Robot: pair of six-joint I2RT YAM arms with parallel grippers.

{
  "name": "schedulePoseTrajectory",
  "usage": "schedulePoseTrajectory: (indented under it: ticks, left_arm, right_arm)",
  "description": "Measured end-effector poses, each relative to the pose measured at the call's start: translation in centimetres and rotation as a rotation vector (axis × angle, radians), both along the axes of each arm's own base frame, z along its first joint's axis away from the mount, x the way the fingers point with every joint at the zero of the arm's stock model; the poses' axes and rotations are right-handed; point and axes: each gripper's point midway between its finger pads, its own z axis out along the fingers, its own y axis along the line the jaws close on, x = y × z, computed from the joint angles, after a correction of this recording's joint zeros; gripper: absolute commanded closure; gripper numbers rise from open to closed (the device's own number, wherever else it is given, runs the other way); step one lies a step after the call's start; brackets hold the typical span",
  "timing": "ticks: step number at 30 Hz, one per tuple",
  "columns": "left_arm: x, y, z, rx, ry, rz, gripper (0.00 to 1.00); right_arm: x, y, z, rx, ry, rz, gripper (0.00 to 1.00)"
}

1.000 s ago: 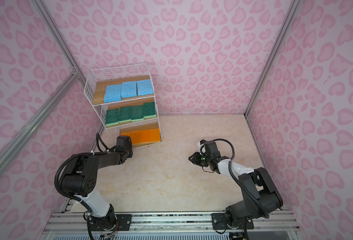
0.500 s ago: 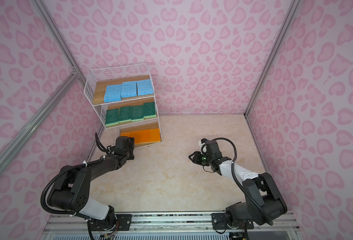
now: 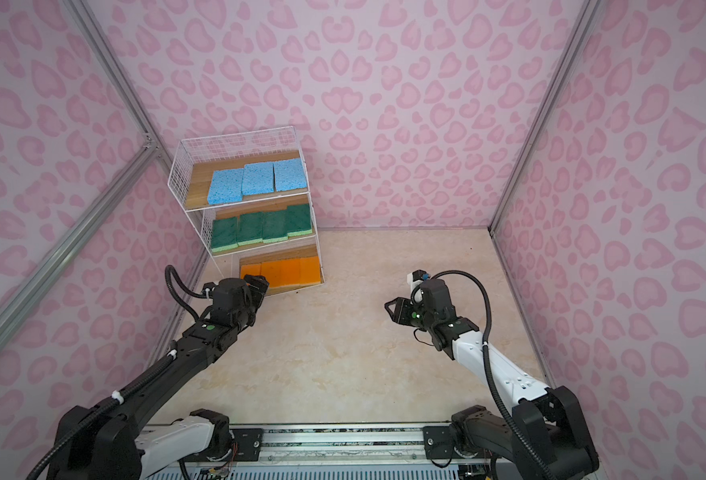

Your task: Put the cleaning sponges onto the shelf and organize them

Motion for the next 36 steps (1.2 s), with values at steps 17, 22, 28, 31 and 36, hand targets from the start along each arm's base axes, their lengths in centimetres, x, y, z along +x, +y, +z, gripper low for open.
schedulePoseTrajectory:
  ticks: [17, 22, 28, 31, 36]
  left_arm:
    - [-5.3, 3.6, 6.3, 0.680, -0.103, -0.227, 0.02]
    - [-3.5, 6.3, 3.1, 0.811, 0.025, -0.179, 0.02]
    - [-3.0, 11.2, -2.2, 0.961, 0.165, -0.034, 0.02]
    - [-2.8, 13.0, -4.6, 0.988, 0.219, -0.006, 0.02]
    - [-0.8, 13.1, -6.3, 0.974, 0.192, -0.039, 0.02]
  right_arm:
    - [-1.6, -9.4, 0.4, -0.272, -0.287, -0.358, 0.09]
    - [-1.6, -14.9, -0.6, -0.427, -0.362, -0.585, 0.01]
    - [-1.7, -19.5, -0.8, -0.539, -0.415, -0.791, 0.01]
    - [-0.9, -19.9, -0.9, -0.632, -0.448, -0.783, 0.01]
    - [0.4, -20.1, -2.3, -0.771, -0.474, -0.736, 0.01]
